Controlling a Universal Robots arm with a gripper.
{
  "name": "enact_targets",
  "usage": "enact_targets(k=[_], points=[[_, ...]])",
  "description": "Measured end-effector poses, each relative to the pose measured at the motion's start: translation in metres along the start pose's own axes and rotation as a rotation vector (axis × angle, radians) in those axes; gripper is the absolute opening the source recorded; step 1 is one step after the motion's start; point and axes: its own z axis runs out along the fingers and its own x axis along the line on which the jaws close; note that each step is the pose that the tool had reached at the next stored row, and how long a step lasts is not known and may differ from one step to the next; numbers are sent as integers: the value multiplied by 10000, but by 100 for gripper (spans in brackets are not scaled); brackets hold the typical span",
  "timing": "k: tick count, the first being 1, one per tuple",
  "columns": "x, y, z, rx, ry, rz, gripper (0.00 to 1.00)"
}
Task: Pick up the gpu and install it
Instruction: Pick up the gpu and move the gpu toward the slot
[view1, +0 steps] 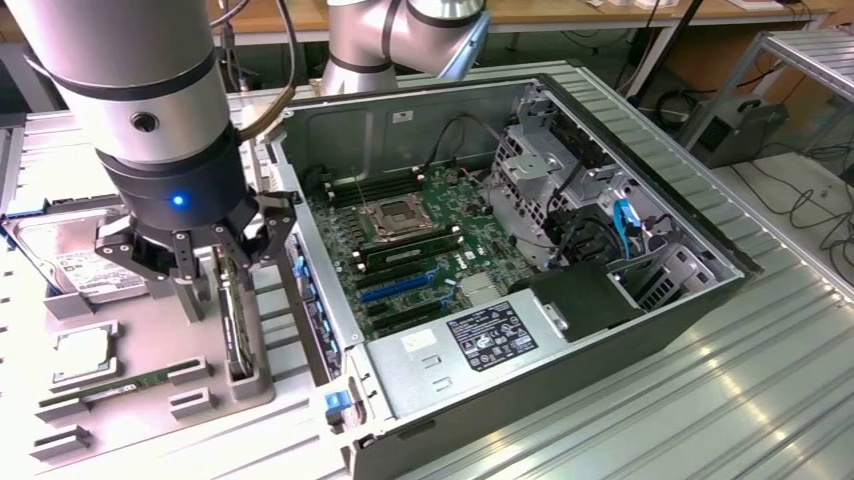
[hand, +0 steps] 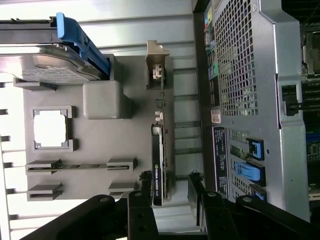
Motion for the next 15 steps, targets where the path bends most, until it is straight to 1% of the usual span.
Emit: enact_targets(k=[15], points=[[15,-3,48,0,0,0,42]])
